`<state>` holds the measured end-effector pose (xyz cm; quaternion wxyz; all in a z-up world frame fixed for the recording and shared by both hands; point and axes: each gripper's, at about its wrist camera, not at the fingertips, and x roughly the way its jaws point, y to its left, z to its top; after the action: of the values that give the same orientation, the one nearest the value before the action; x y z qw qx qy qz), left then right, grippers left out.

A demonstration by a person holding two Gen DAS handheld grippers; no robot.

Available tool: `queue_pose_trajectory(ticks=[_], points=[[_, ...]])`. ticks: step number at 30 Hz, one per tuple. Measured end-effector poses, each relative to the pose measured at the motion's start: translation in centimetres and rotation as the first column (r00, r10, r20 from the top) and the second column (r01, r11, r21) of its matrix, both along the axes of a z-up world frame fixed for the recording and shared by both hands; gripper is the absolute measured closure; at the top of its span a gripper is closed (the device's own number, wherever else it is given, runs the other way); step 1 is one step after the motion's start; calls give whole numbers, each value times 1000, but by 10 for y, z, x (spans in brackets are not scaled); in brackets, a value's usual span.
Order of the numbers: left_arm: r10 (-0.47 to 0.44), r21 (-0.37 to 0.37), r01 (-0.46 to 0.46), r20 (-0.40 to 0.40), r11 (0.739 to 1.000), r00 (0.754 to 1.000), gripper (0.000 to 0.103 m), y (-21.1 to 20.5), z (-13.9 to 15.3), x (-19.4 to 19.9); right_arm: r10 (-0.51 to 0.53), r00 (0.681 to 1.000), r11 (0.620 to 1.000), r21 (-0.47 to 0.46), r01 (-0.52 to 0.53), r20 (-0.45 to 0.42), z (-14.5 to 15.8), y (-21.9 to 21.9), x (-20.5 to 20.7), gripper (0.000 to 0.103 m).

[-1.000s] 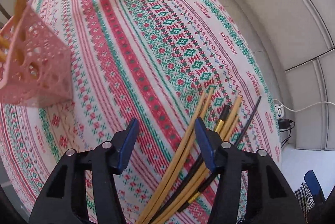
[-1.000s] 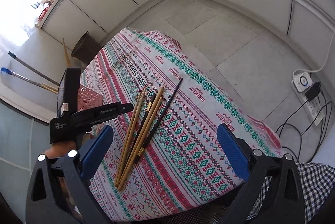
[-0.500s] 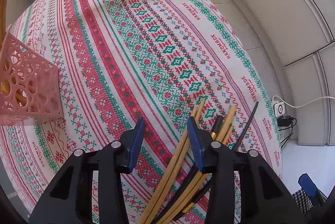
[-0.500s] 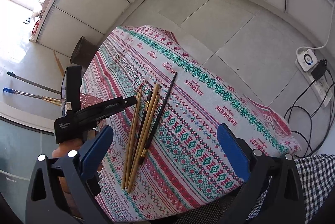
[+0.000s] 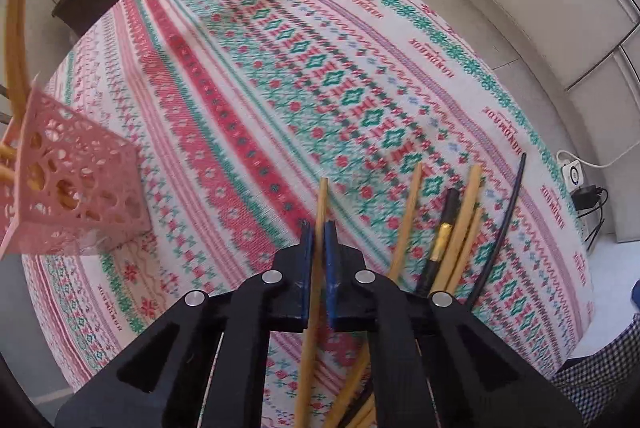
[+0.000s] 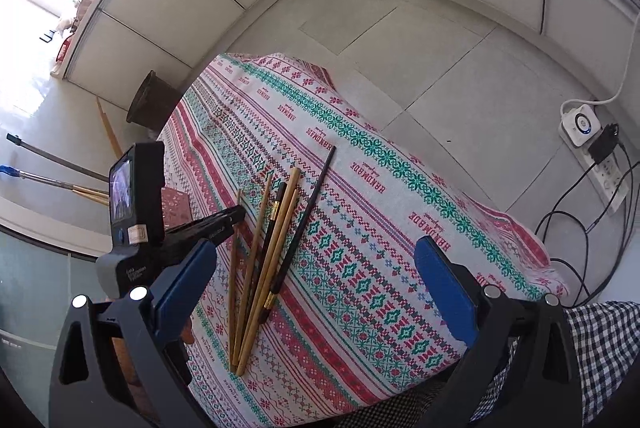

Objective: Organize utensils
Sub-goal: 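Carry the chopstick in the left gripper and drop it into the pink holder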

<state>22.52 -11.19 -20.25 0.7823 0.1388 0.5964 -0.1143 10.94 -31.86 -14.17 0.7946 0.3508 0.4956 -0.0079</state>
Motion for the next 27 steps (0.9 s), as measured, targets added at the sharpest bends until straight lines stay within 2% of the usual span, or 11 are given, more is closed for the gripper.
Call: queue_pose_trajectory(ticks=[4, 8, 9, 10, 11, 12, 13, 15, 21, 27], points=[[12, 6, -12, 53, 1000, 999, 99, 36, 12, -21, 52, 998, 998, -47, -50, 24, 15, 20, 31, 7], [34, 8, -35, 108, 999, 994, 99, 76, 49, -54, 185, 983, 977, -105, -184, -7, 10, 63, 77, 8], [42, 0, -42, 123, 999, 991, 99, 86, 61, -64, 205, 979, 972, -113, -206, -20, 5, 72, 86, 17], [46, -8, -46, 136, 999, 990, 99, 97, 69, -65, 225, 974, 967, -114, -228, -37, -1, 80, 97, 33], [58, -25, -54, 151, 998, 987, 99, 109, 78, -73, 241, 969, 963, -112, -247, -58, -8, 86, 105, 41], [70, -43, -64, 160, 997, 985, 99, 116, 85, -83, 251, 965, 960, -107, -258, -76, -15, 91, 111, 55], [82, -64, -72, 171, 995, 982, 99, 124, 92, -93, 253, 963, 960, -96, -262, -92, -22, 94, 116, 60], [98, -89, -82, 190, 993, 977, 99, 132, 100, -104, 249, 962, 961, -95, -259, -109, -29, 98, 121, 61], [128, -124, -100, 240, 987, 962, 99, 146, 116, -100, 239, 957, 947, -178, -267, -162, -44, 110, 130, 67], [143, -142, -109, 252, 984, 957, 99, 153, 122, -98, 250, 946, 931, -219, -294, -208, -63, 122, 139, 72]])
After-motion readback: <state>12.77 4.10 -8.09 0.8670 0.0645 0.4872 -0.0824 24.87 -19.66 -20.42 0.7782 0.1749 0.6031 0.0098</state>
